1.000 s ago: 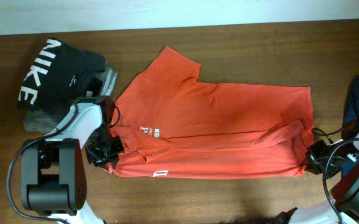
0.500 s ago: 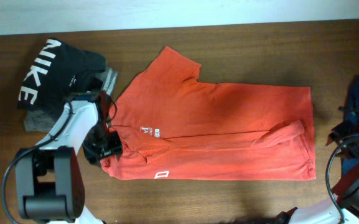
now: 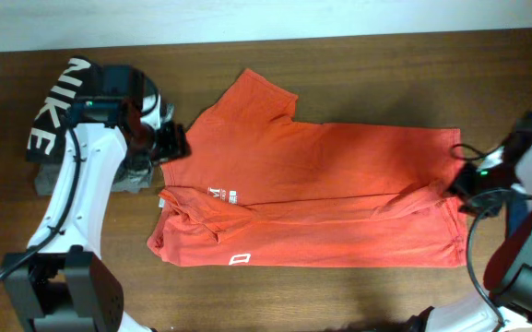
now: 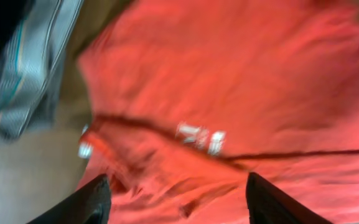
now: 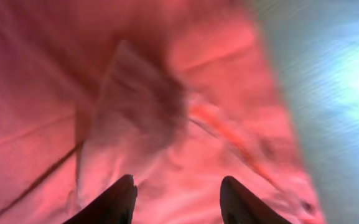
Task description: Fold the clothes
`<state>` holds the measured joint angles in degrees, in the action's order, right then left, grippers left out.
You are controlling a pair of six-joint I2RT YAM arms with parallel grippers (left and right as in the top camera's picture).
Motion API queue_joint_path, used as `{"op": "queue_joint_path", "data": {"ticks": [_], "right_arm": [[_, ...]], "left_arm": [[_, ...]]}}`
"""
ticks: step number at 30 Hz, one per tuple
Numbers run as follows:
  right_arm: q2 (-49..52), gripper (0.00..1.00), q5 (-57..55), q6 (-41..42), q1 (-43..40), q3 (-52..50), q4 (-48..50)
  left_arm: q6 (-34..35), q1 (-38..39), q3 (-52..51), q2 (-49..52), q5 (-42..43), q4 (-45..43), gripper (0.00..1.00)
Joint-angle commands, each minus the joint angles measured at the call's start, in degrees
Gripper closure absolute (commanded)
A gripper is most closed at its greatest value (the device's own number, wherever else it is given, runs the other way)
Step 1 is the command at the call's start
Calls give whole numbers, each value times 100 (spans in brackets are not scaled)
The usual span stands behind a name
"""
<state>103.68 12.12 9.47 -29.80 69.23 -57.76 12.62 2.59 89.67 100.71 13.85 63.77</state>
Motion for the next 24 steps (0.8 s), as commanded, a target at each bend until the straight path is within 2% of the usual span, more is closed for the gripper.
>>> {"op": "queue_joint_path", "data": {"ticks": [1,9,19,24], "right_arm": [[-68,51,-31,199,173,-157,267],[-55,50,-555,649,125,-166,623],[31,50,-496,1080,129,-326,999],[52,51,-76,1075,129,-610,1412]], "left_arm": [[-205,-13,240,-153,321,-15,29],[-203,-13,243,-153,599,11,29],[-203,-13,243,-153,638,11,28],[-203,-13,243,-153,634,7,28]]}}
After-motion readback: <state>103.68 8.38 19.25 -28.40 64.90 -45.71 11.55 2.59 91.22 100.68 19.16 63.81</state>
